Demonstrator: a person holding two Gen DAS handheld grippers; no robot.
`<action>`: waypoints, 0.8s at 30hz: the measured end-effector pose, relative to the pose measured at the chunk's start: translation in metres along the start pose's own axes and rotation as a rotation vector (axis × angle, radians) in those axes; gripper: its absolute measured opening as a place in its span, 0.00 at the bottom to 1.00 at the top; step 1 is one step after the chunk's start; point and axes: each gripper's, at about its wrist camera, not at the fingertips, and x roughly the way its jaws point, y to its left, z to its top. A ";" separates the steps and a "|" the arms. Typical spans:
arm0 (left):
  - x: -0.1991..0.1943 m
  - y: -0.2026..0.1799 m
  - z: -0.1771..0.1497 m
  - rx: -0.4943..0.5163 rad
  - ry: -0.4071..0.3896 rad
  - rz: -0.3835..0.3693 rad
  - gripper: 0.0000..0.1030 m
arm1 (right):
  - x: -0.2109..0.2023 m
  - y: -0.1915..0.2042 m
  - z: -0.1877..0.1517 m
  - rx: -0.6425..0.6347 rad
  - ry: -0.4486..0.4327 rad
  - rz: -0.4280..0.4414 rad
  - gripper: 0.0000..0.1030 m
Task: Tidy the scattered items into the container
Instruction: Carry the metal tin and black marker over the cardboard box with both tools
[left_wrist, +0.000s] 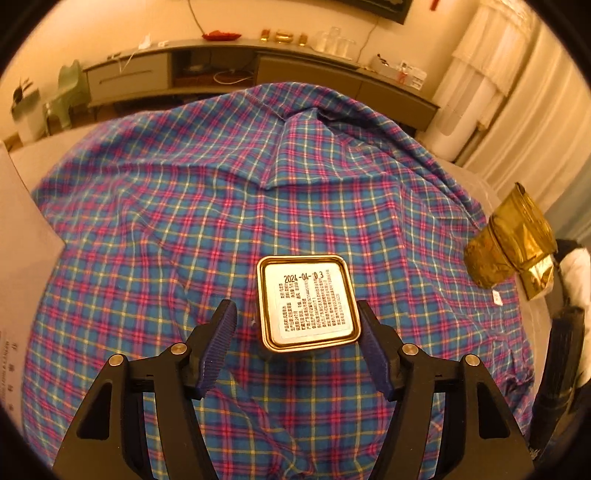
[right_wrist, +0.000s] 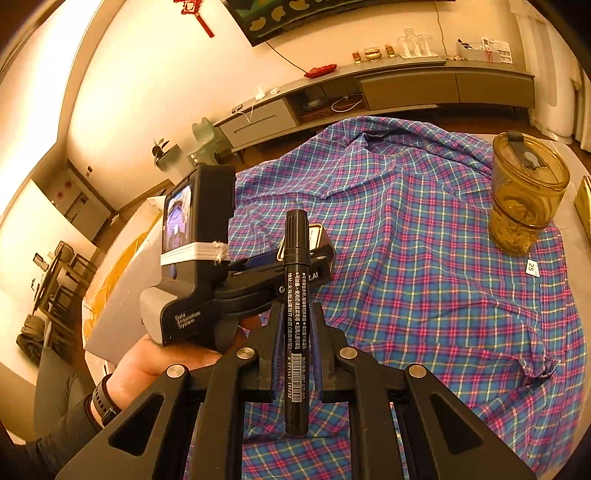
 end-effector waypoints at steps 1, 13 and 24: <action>0.000 0.000 0.000 0.002 -0.007 -0.010 0.57 | 0.001 0.000 0.000 0.000 0.002 0.001 0.14; -0.013 0.005 -0.004 0.035 -0.036 0.004 0.53 | 0.001 -0.007 0.000 0.001 0.004 -0.014 0.14; -0.067 0.027 -0.013 0.017 -0.085 -0.017 0.53 | 0.004 0.009 0.003 -0.020 -0.009 0.008 0.14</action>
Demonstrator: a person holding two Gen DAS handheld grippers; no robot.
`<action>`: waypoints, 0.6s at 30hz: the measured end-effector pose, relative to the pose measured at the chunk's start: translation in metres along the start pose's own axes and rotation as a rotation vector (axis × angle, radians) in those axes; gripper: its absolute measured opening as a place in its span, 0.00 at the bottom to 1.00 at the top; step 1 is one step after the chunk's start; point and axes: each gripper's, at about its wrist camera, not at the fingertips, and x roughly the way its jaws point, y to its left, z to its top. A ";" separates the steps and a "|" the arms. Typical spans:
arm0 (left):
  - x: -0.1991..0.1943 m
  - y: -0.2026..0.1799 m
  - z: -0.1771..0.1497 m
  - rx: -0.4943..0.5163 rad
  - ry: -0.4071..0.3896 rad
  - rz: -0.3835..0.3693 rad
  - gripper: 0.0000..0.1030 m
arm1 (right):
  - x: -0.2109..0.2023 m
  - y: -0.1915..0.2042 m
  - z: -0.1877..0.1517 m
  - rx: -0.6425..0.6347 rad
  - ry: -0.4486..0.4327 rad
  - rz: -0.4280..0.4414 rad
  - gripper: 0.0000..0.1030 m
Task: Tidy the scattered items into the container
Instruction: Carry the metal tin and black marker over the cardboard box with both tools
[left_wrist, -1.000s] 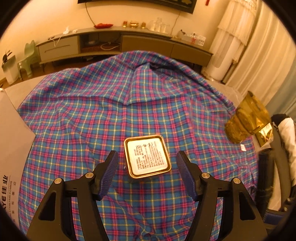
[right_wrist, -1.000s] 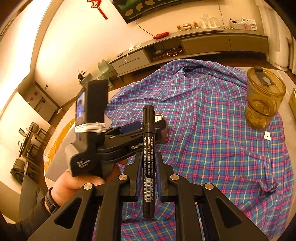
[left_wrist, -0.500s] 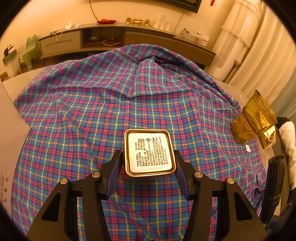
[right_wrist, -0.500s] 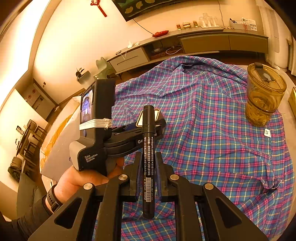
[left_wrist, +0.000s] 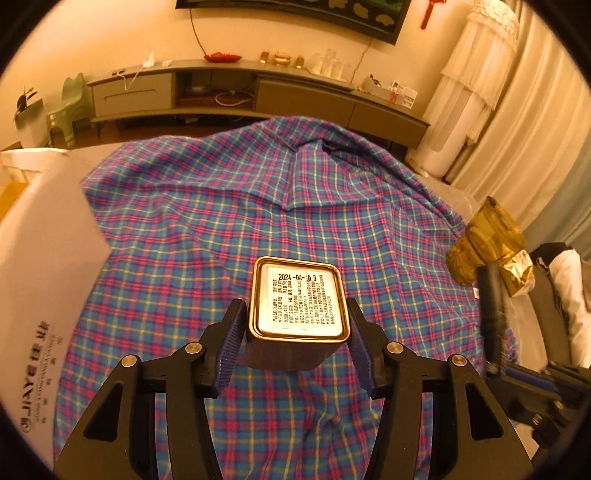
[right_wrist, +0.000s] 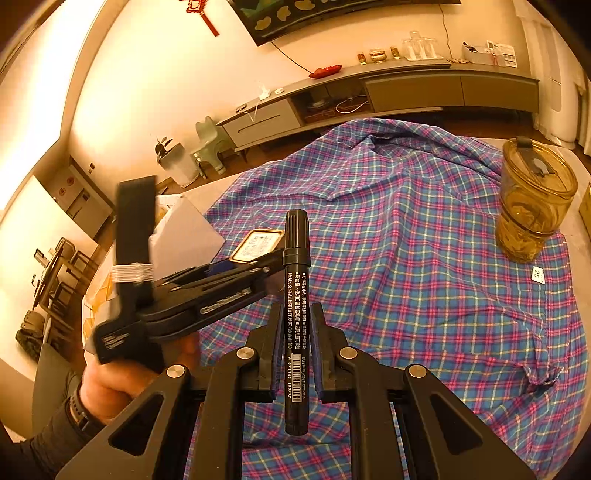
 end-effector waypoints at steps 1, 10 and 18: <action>-0.004 0.001 0.000 -0.001 -0.004 -0.003 0.53 | 0.000 0.001 0.000 -0.002 -0.001 0.002 0.14; -0.059 0.026 -0.009 -0.020 -0.057 -0.008 0.53 | 0.006 0.027 0.004 -0.037 -0.008 0.034 0.14; -0.092 0.039 -0.009 -0.024 -0.103 -0.025 0.53 | 0.013 0.059 0.005 -0.082 -0.021 0.059 0.14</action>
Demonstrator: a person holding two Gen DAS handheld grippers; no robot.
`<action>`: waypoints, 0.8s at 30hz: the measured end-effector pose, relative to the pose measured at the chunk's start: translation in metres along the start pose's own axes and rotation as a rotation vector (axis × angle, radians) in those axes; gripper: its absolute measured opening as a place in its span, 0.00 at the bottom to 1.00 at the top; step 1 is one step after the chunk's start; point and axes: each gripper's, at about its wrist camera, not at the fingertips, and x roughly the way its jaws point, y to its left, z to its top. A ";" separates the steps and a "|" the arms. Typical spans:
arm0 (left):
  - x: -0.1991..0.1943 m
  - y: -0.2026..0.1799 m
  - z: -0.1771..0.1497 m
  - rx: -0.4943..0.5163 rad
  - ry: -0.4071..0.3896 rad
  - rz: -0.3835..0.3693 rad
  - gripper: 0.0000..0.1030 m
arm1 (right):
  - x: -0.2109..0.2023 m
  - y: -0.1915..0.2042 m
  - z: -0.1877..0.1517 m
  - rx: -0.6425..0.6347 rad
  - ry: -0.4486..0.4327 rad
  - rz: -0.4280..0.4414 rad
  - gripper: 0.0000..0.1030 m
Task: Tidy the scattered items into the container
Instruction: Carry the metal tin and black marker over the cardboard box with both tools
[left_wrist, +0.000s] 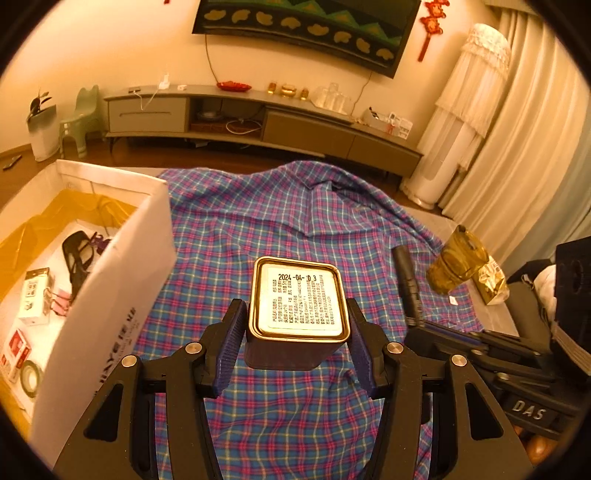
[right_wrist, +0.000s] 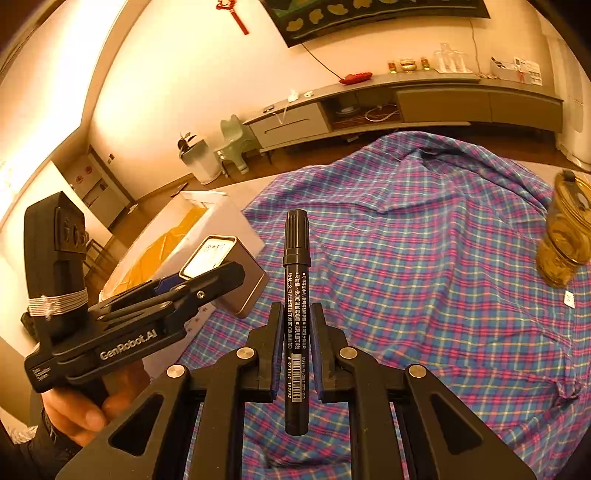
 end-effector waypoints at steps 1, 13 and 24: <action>-0.004 0.002 0.000 0.000 -0.006 -0.001 0.53 | 0.001 0.003 0.000 -0.006 -0.001 0.002 0.14; -0.054 0.055 0.003 -0.048 -0.068 0.019 0.53 | 0.017 0.039 -0.002 -0.090 0.011 0.012 0.14; -0.079 0.093 0.002 -0.062 -0.088 0.051 0.53 | 0.021 0.079 -0.011 -0.150 0.013 0.046 0.14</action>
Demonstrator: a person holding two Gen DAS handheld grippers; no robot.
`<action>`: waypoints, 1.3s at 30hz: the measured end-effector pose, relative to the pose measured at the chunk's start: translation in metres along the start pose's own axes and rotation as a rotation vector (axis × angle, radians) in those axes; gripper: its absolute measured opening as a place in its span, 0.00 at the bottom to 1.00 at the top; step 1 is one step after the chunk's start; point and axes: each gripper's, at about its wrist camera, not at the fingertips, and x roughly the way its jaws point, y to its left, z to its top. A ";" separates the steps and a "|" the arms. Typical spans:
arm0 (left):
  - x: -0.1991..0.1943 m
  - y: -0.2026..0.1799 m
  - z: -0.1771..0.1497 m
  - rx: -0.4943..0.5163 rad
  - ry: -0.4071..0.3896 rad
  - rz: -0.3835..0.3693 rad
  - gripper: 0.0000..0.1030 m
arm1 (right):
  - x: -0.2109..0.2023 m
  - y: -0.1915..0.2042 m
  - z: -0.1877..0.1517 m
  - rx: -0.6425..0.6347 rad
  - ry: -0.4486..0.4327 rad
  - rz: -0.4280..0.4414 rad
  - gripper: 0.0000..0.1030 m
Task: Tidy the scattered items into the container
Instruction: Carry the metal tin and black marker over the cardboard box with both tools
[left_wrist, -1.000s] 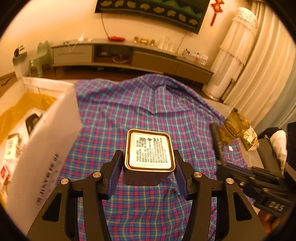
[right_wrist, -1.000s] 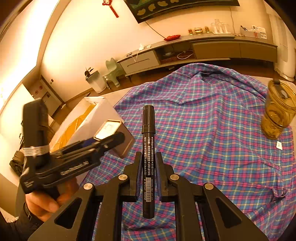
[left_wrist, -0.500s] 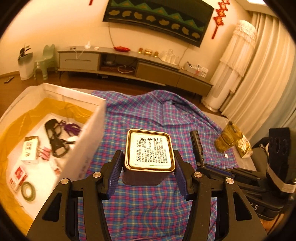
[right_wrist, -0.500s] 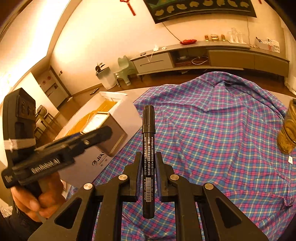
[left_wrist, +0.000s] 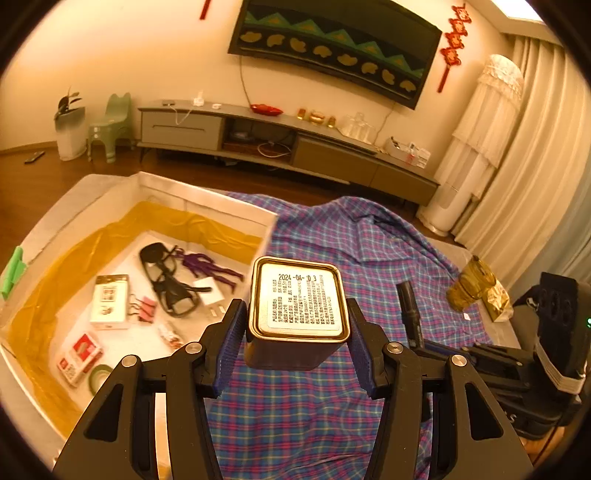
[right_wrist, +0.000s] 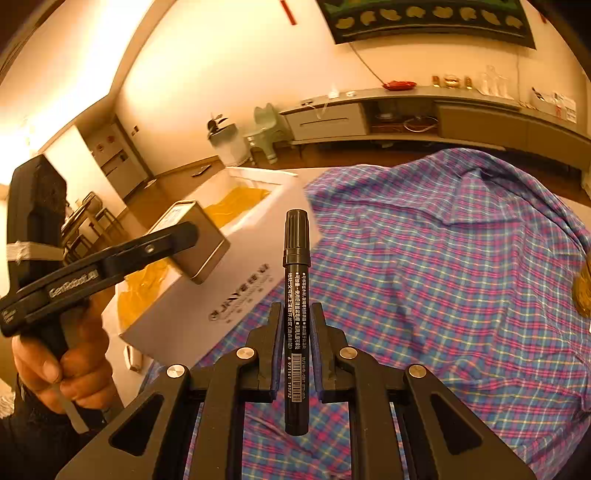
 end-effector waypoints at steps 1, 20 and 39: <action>-0.002 0.004 0.001 -0.004 -0.004 0.004 0.53 | -0.001 0.004 0.002 -0.007 -0.005 0.005 0.14; -0.036 0.061 0.003 -0.083 -0.041 0.022 0.53 | 0.001 0.059 0.017 0.011 -0.039 0.084 0.14; -0.056 0.109 0.006 -0.183 -0.056 0.018 0.53 | 0.028 0.116 0.044 -0.019 -0.016 0.141 0.14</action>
